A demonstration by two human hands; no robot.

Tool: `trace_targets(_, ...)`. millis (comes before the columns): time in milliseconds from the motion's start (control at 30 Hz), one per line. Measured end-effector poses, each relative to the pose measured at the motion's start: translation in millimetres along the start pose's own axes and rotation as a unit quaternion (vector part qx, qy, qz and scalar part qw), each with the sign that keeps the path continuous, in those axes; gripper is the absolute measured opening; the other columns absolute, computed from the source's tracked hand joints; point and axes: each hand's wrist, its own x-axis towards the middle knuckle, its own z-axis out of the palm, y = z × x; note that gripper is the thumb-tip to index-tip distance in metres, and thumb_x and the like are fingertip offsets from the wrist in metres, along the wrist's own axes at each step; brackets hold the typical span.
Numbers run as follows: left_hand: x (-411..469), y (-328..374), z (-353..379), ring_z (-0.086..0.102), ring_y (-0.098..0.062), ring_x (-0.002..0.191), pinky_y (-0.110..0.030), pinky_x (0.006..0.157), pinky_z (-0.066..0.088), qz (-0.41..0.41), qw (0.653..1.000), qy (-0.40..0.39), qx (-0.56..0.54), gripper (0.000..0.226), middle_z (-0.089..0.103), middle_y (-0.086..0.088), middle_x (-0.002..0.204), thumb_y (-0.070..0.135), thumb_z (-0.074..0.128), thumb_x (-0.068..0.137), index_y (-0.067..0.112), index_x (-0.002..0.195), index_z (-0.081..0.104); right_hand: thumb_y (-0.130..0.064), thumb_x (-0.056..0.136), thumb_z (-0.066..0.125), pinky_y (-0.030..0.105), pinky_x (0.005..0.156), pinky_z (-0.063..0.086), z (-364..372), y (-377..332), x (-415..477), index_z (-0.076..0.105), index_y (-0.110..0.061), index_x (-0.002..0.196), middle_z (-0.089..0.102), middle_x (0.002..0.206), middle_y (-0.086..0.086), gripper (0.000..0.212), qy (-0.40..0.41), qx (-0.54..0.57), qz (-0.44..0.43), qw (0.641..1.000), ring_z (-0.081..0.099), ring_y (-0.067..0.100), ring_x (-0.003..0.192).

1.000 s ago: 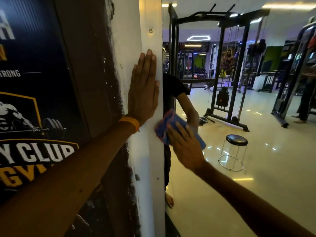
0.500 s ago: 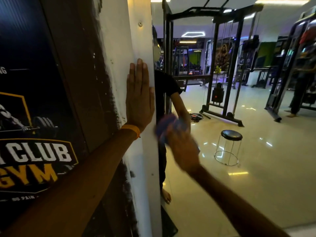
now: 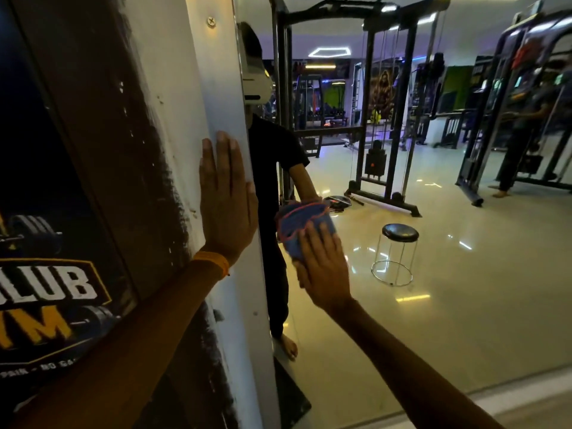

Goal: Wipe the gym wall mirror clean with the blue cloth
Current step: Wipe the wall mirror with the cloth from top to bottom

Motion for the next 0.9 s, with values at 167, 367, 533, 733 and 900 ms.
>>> trace_targets(167,-24,9,-4,0.004,-0.036,0.158,-0.053,0.130,0.006,-0.007,0.997,-0.026,0.071,0.067,0.014,-0.024,0.169,0.027,0.048,0.108,-0.001,0.161,0.018,-0.035,0.111,0.039,0.046,0.130,0.009,-41,107,30,0.006,-0.017,0.165,0.014,0.169,0.013,0.065,0.047,-0.084,-0.066,0.993,0.009,0.031,0.158)
trace_targets(367,-4,43,23,0.018,-0.037,0.158,-0.055,0.129,0.009,0.064,0.994,-0.036,0.083,0.062,0.022,-0.021,0.169,0.025,0.046,0.107,-0.002,0.160,0.027,-0.047,0.110,0.029,0.056,0.128,0.009,-65,124,61,0.015,-0.010,0.163,0.009,0.172,0.010,0.066,0.102,0.052,0.208,0.971,0.008,0.035,0.159)
trace_targets(533,-5,53,33,0.015,-0.032,0.159,-0.054,0.129,0.011,0.112,0.984,-0.062,0.124,0.064,0.022,-0.016,0.170,0.032,0.045,0.108,0.003,0.162,0.027,-0.042,0.109,0.035,0.048,0.129,0.010,-52,135,42,0.010,-0.021,0.164,-0.003,0.173,-0.002,0.063,0.030,-0.007,-0.108,0.994,0.004,0.027,0.160)
trace_targets(733,-8,59,35,0.017,-0.036,0.159,-0.059,0.127,0.013,0.078,0.987,-0.072,0.122,0.066,0.020,-0.017,0.171,0.034,0.038,0.106,0.004,0.163,0.024,-0.041,0.110,0.033,0.058,0.126,0.018,-90,212,73,0.022,-0.007,0.161,0.022,0.168,0.016,0.062,0.184,0.066,0.232,0.953,0.017,0.037,0.157)
trace_targets(900,-13,79,43,0.020,-0.040,0.156,-0.062,0.127,0.013,0.026,0.993,-0.033,0.114,0.064,0.027,-0.024,0.166,0.033,0.035,0.106,-0.002,0.159,0.029,-0.040,0.105,0.050,0.052,0.128,0.012,-42,153,-14,0.006,-0.020,0.165,0.000,0.174,0.002,0.077,-0.003,0.031,-0.090,0.995,0.005,0.028,0.160)
